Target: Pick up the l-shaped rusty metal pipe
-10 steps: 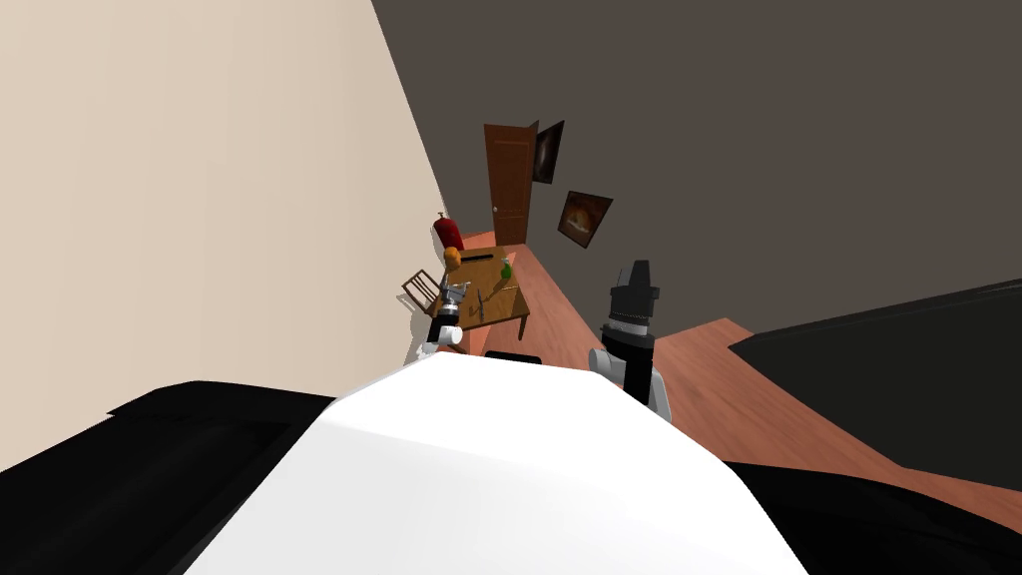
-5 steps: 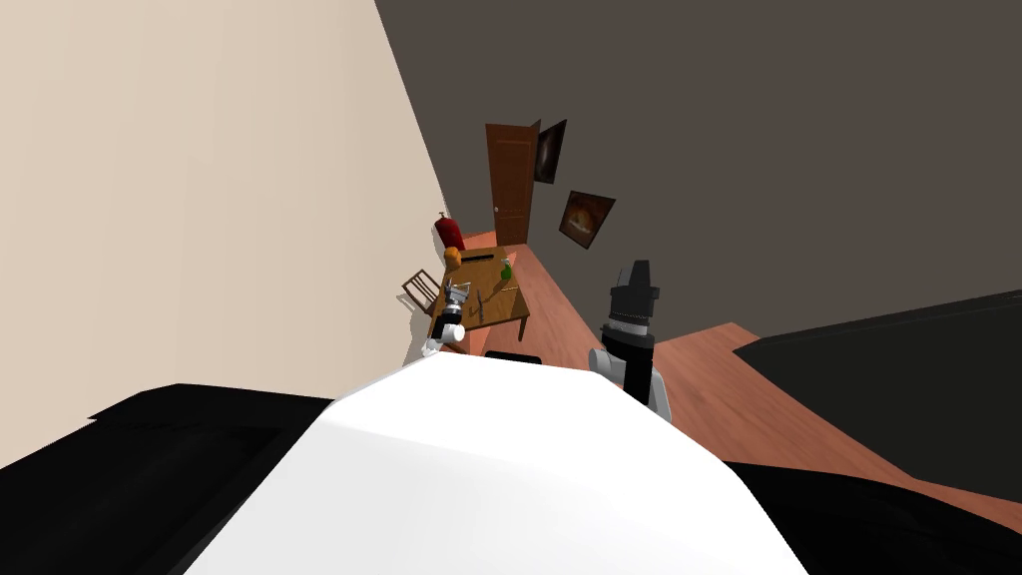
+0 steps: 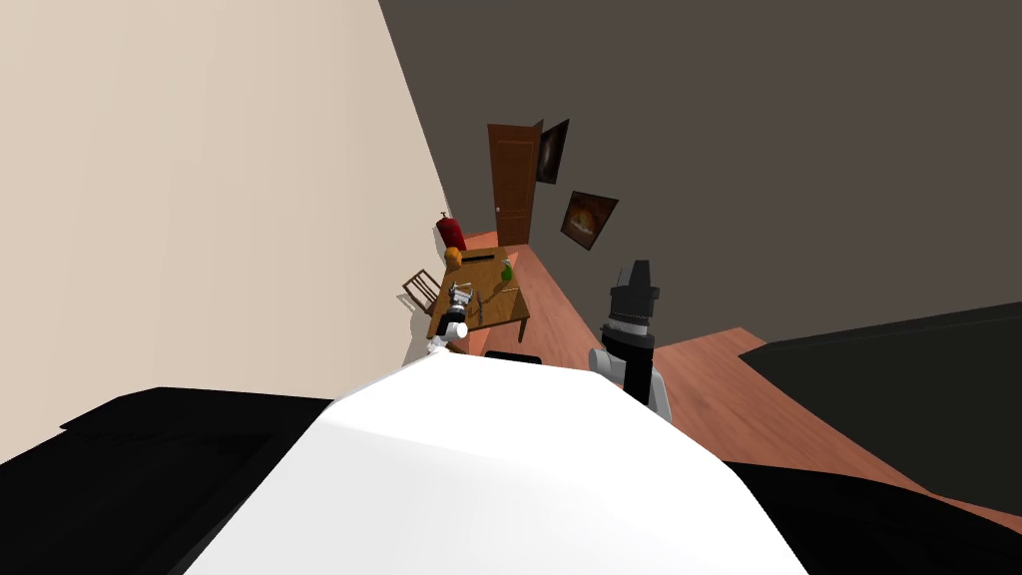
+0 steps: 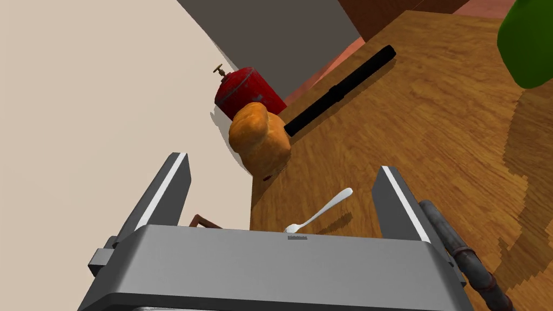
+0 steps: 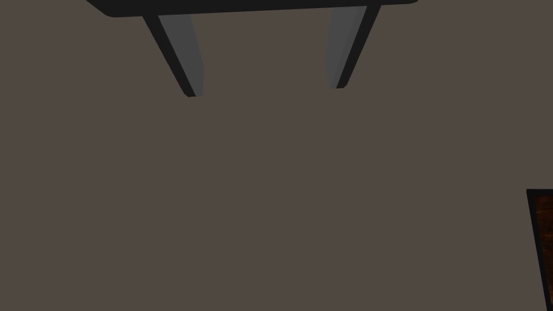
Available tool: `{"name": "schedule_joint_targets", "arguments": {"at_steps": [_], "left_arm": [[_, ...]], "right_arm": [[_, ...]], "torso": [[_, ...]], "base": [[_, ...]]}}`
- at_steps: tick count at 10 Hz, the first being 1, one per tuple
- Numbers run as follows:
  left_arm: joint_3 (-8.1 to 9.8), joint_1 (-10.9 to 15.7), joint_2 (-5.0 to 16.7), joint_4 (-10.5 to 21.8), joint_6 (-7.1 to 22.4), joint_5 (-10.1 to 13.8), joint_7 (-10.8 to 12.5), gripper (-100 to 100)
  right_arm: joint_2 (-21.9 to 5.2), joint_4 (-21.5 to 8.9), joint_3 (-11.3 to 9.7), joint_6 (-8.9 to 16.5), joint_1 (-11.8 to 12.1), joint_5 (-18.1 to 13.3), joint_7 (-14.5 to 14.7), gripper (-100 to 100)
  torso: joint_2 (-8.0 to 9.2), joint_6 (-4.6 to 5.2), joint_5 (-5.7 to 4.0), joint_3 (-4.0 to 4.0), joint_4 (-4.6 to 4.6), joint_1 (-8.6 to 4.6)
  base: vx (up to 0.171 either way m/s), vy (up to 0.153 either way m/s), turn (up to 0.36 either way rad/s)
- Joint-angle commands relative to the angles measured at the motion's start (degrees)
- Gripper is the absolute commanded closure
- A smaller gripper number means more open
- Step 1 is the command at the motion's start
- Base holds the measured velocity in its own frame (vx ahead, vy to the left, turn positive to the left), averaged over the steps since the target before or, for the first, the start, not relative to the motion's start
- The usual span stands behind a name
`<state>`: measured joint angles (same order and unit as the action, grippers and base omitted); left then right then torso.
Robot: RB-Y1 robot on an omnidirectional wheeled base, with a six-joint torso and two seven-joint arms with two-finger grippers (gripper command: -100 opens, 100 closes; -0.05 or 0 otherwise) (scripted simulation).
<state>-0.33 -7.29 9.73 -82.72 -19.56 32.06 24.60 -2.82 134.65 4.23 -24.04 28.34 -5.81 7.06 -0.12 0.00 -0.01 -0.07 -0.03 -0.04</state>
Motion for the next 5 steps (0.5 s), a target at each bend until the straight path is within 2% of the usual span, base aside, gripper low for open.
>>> {"name": "schedule_joint_targets", "arguments": {"at_steps": [1, 2, 3, 4, 5], "left_arm": [[-0.07, 0.4, 0.0, 1.7, 0.5, 0.9, 1.0, -100], [-0.09, 1.8, -0.1, 3.8, 1.5, 2.6, 2.5, -100], [-0.09, 1.8, -0.1, 4.7, 1.5, 2.6, 2.5, -100], [-0.11, 3.2, -0.3, 6.2, 2.5, 4.4, 4.1, -100], [-0.11, 3.2, -0.3, 7.6, 2.5, 4.4, 4.1, -100]], "right_arm": [[0.0, 0.0, 0.0, 0.0, 0.0, 0.0, 0.0, 0], [0.0, 0.0, 0.0, 0.0, 0.0, 0.0, 0.0, 0], [0.0, 0.0, 0.0, 0.0, 0.0, 0.0, 0.0, 0], [0.0, 0.0, 0.0, 0.0, 0.0, 0.0, 0.0, 0], [0.0, 0.0, 0.0, 0.0, 0.0, 0.0, 0.0, 0]], "torso": [[0.0, 0.0, 0.0, 0.0, 0.0, 0.0], [0.03, -0.01, 0.0, 0.02, 0.0, 0.01], [0.02, 0.0, 0.0, 0.01, 0.0, -0.01], [0.04, 0.0, -0.01, 0.02, 0.0, -0.01], [0.03, 0.0, 0.0, 0.01, 0.01, 0.0]], "base": [[0.021, -0.011, 0.014], [0.024, -0.015, 0.034], [0.022, -0.014, 0.02], [0.022, -0.013, 0.036], [0.023, -0.009, 0.015]]}}
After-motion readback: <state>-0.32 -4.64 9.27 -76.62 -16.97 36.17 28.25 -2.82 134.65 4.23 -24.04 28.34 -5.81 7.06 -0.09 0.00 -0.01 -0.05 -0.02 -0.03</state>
